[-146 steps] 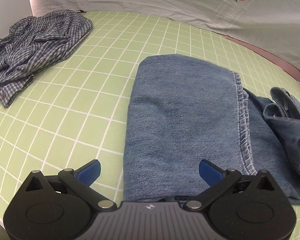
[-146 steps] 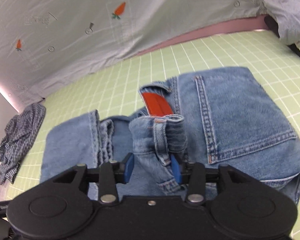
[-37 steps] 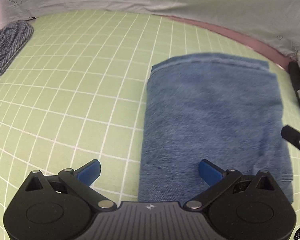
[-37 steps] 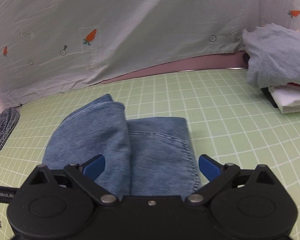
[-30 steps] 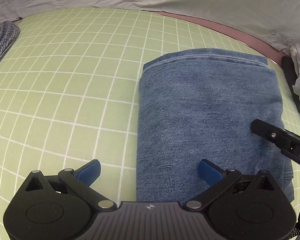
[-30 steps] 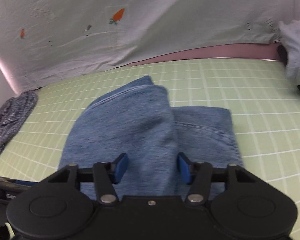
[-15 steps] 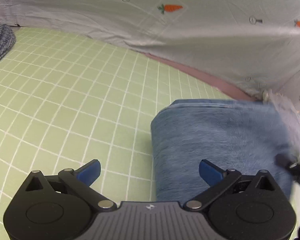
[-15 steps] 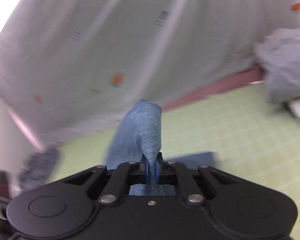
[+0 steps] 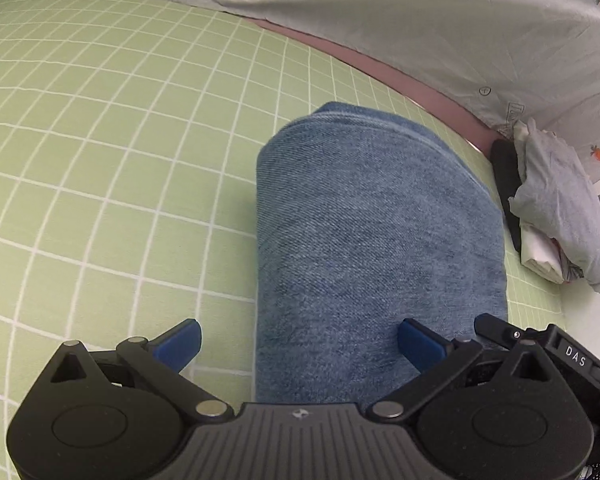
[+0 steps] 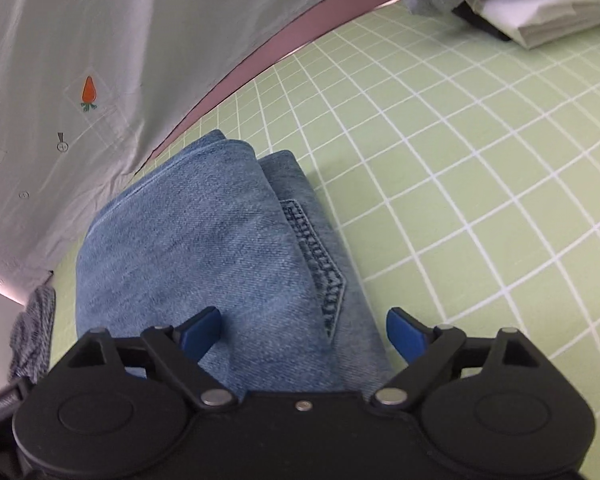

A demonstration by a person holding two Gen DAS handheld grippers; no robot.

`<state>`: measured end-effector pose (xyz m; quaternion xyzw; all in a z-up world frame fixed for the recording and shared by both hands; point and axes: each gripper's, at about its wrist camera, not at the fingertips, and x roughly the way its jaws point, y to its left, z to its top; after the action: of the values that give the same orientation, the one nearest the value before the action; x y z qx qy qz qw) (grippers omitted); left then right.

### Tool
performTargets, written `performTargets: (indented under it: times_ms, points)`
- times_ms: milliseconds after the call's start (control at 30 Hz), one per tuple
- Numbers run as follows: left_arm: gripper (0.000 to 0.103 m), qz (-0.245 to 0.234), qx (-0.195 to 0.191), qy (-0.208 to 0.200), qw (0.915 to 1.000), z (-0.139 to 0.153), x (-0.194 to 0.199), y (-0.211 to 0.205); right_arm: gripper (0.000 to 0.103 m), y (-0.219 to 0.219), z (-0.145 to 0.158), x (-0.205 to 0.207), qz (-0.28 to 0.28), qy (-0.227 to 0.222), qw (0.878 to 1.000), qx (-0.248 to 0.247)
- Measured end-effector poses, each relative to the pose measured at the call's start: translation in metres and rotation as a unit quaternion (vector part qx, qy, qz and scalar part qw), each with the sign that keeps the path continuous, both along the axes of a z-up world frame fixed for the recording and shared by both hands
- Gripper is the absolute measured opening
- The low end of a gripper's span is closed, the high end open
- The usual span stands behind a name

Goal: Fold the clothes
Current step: 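Lift the folded jeans with both grippers and carry them onto the clothes stack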

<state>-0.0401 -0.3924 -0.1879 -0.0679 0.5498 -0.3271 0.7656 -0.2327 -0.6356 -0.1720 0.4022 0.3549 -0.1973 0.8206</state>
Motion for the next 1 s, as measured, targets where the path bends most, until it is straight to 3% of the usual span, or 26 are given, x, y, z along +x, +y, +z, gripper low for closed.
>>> performTargets:
  times_ms: [100, 167, 200, 233, 267, 333, 433, 600, 700, 833, 1000]
  points:
    - [0.103, -0.006, -0.006, 0.014, 0.9999, -0.005, 0.003, -0.007, 0.091, -0.002, -0.005, 0.003, -0.002, -0.006, 1.000, 0.020]
    - [0.097, -0.012, -0.014, 0.022, 0.9996, -0.006, 0.004, -0.010, 0.081, -0.003, -0.008, 0.002, -0.008, -0.020, 0.999, 0.042]
    - [0.090, -0.015, -0.018, 0.026, 0.9994, -0.007, 0.004, -0.012, 0.064, -0.004, -0.008, 0.000, -0.011, -0.030, 0.998, 0.057]
    - [0.071, -0.017, -0.024, 0.026, 0.9992, -0.004, 0.002, -0.013, 0.051, -0.004, -0.007, -0.003, -0.015, -0.039, 0.997, 0.069]
    - [0.058, -0.019, -0.032, 0.024, 0.9990, 0.001, 0.000, -0.015, 0.045, -0.002, -0.004, -0.007, -0.022, -0.046, 0.996, 0.069]
    - [0.047, -0.041, -0.028, -0.010, 0.9987, 0.015, -0.011, -0.020, 0.029, 0.001, 0.002, -0.014, -0.034, -0.060, 0.995, 0.068]
    - [0.040, -0.076, -0.033, -0.034, 0.9960, 0.033, -0.022, -0.031, 0.024, 0.007, 0.020, -0.027, -0.057, -0.069, 0.994, 0.055]
    - [0.040, -0.117, -0.068, -0.026, 0.9904, 0.062, -0.034, -0.062, 0.021, 0.001, 0.058, -0.069, -0.106, -0.099, 0.989, 0.030]
    - [0.040, -0.148, -0.085, -0.042, 0.9844, 0.082, -0.050, -0.098, 0.021, -0.015, 0.080, -0.098, -0.134, -0.119, 0.984, 0.009]
    - [0.040, -0.157, -0.110, -0.056, 0.9797, 0.106, -0.074, -0.159, 0.021, -0.056, 0.099, -0.132, -0.166, -0.151, 0.974, -0.009]
    - [0.039, -0.165, -0.152, -0.095, 0.9699, 0.147, -0.104, -0.257, 0.021, -0.144, 0.132, -0.159, -0.168, -0.191, 0.966, -0.047]
